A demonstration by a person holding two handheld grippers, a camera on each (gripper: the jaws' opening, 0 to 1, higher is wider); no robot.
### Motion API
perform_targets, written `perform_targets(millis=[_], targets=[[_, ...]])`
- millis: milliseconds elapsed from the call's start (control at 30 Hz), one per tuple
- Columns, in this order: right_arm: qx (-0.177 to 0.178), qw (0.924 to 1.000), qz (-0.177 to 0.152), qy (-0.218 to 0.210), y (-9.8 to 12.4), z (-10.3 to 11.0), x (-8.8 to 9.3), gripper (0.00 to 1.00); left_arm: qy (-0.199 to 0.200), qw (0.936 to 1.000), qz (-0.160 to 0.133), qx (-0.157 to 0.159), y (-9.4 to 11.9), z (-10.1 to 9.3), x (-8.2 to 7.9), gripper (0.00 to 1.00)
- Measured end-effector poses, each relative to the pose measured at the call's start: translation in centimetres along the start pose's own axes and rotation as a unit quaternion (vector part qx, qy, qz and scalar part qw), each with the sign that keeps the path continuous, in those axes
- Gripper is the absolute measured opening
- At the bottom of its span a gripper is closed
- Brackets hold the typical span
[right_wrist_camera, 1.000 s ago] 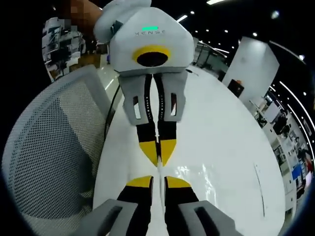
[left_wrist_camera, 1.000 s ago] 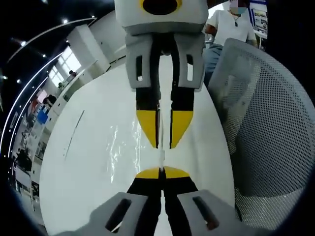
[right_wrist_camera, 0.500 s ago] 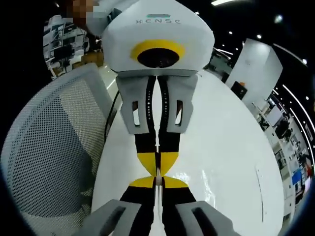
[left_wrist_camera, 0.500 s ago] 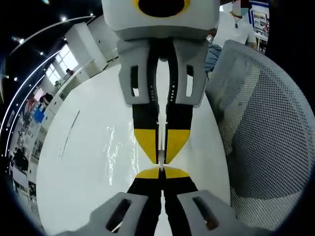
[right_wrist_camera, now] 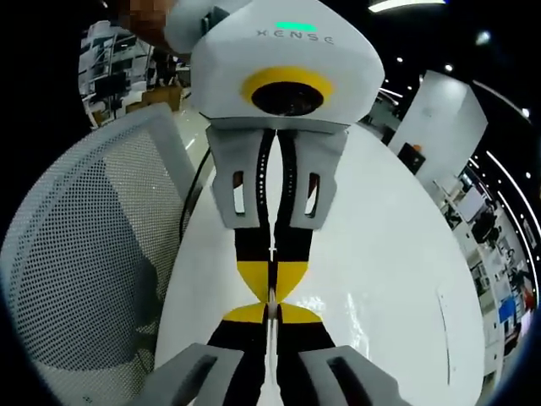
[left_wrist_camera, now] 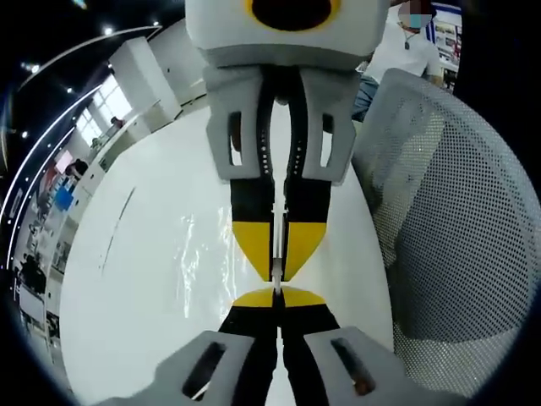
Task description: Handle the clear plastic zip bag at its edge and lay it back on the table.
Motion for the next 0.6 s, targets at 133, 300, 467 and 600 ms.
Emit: perform_targets(millis=[133,300,467,600], targets=[[0.001,1.0000,0.004,0.006,-0.10,0.07,0.02,0.00,0.001,1.0000,0.000,-0.002,0.03,-0.13,0.03,0.00],[0.002,1.0000,0.003,0.004,-0.03,0.21,0.03,0.00,0.004,1.0000,-0.002,-0.003,0.19,-0.29,0.24,0.00],[0.001,1.0000,0.003,0.005,-0.11,0.33,0.06,0.00,0.004,1.0000,-0.001,-0.001,0.19,-0.37,0.40,0.00],[0.002,1.0000,0.002,0.005,-0.12,0.33,0.13,0.00,0.005,1.0000,0.000,-0.001,0.26,-0.43,0.46,0.00]])
Point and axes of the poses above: the point that each gripper's makers call its tool centre point, and the gripper's own axes: y roughly backward along the fingers, z roughly to its left, x roughly out of its underside, the point moved 9 cm from there along y, roughly backward along the fingers, and after that the axes turned 6 degrees about -x, right-handed, at the moved point
